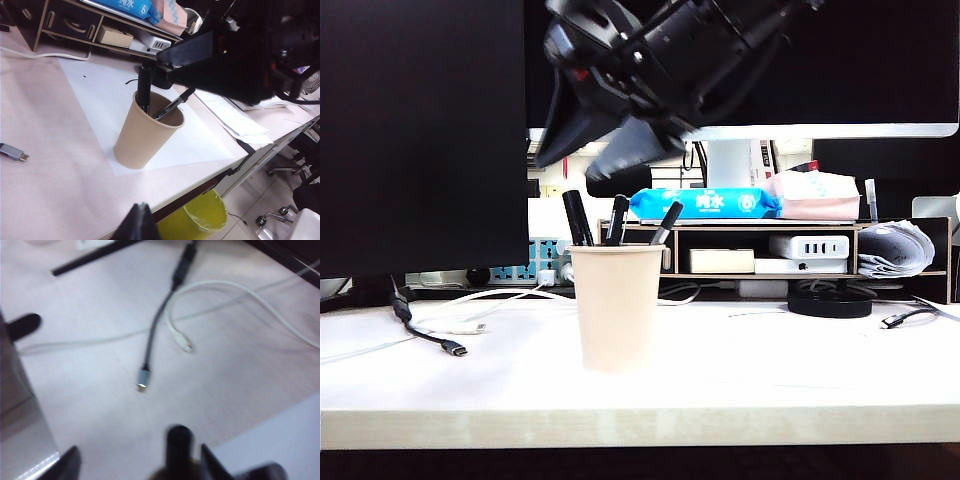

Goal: Pick up the marker from the paper cup and put it on the table.

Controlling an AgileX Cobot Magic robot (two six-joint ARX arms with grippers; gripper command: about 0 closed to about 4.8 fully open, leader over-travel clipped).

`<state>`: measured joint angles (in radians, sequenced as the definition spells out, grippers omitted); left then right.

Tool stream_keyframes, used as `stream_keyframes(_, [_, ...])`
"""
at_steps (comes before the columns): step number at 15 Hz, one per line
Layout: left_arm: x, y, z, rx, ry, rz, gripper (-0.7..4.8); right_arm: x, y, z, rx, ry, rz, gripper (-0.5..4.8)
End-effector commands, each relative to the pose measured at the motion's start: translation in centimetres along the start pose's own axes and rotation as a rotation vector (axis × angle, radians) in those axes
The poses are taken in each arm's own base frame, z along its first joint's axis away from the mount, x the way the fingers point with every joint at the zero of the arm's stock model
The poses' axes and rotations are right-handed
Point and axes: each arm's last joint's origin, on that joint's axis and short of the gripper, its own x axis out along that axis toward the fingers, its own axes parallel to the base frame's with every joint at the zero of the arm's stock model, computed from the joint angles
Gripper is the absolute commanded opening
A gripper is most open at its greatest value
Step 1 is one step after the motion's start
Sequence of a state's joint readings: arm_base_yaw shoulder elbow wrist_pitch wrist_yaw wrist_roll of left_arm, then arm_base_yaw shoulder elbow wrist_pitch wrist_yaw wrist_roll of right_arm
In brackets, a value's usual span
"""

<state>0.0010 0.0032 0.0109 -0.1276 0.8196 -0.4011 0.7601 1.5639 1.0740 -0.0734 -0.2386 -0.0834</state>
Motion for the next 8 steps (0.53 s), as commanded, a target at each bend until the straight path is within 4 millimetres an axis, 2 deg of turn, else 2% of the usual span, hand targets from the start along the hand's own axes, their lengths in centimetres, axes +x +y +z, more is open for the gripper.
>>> stream_keyframes(1, [0.0,0.1,-0.2,-0.011,0.012,-0.001,-0.05,-0.1,0.1,0.6,-0.016,-0.044,-0.020,2.59])
stream_keyframes(3, [0.0,0.1,-0.2,-0.011,0.012,-0.001,-0.05,-0.1,0.0,0.5,-0.015,-0.042,-0.036,2.59])
stream_keyframes(8, [0.0,0.0,-0.2,-0.011,0.013,-0.004,-0.05,1.5,-0.1,-0.4,-0.010,-0.005,-0.032,2.60])
